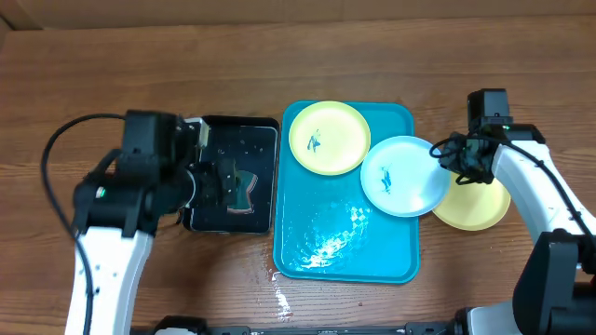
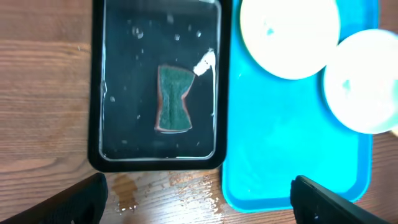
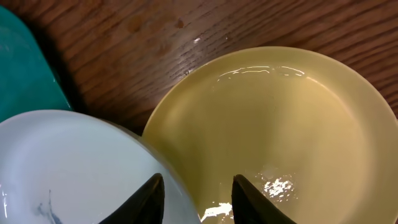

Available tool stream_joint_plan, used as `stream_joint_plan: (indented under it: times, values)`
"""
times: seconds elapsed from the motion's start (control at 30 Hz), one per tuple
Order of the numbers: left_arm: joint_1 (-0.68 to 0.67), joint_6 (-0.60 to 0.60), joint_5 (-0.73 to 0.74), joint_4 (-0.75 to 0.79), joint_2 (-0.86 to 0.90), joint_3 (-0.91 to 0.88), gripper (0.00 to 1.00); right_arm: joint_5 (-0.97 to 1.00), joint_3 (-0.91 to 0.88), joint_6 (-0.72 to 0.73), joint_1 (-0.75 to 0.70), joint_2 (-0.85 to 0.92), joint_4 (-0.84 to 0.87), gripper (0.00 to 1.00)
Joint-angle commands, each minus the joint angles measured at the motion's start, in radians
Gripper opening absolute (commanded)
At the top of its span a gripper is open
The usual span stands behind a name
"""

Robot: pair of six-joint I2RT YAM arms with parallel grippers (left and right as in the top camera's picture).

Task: Clean dirty plates on tray and stack at the side
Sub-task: 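Release the yellow plate and move the right gripper toward the white plate, then grip the white plate rim with the right gripper and drag it toward tray center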

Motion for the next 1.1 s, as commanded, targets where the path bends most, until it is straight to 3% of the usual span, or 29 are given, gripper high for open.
stream_joint_plan:
  times: [0.0, 0.3, 0.33, 0.4, 0.47, 0.8, 0.93, 1.07]
  values:
    - [0.002, 0.019, 0.015, -0.005, -0.029, 0.002, 0.95, -0.029, -0.027, -0.014, 0.003, 0.002, 0.020, 0.34]
    - [0.002, 0.027, 0.006, -0.027, -0.031, 0.001, 0.96, -0.097, -0.114, -0.037, 0.003, 0.004, 0.087, 0.33]
    - [0.002, 0.027, 0.003, -0.026, -0.031, 0.002, 0.96, -0.116, -0.124, -0.040, 0.003, 0.004, 0.097, 0.28]
    - [0.002, 0.027, -0.006, -0.027, -0.031, 0.002, 0.96, -0.116, -0.123, -0.039, 0.003, 0.003, 0.093, 0.10]
    - [0.002, 0.028, -0.009, -0.029, -0.031, 0.002, 0.97, -0.119, -0.112, -0.039, 0.003, -0.004, 0.074, 0.04]
    - [0.002, 0.038, -0.009, -0.029, -0.031, 0.002, 0.98, -0.134, -0.009, -0.037, 0.019, -0.151, -0.182, 0.04]
    - [0.002, 0.038, -0.009, -0.026, -0.031, 0.002, 0.98, -0.168, -0.025, -0.036, 0.094, -0.175, -0.263, 0.04]
    - [0.002, 0.038, -0.009, -0.020, -0.031, 0.002, 1.00, -0.188, -0.109, -0.009, 0.222, -0.174, -0.229, 0.04]
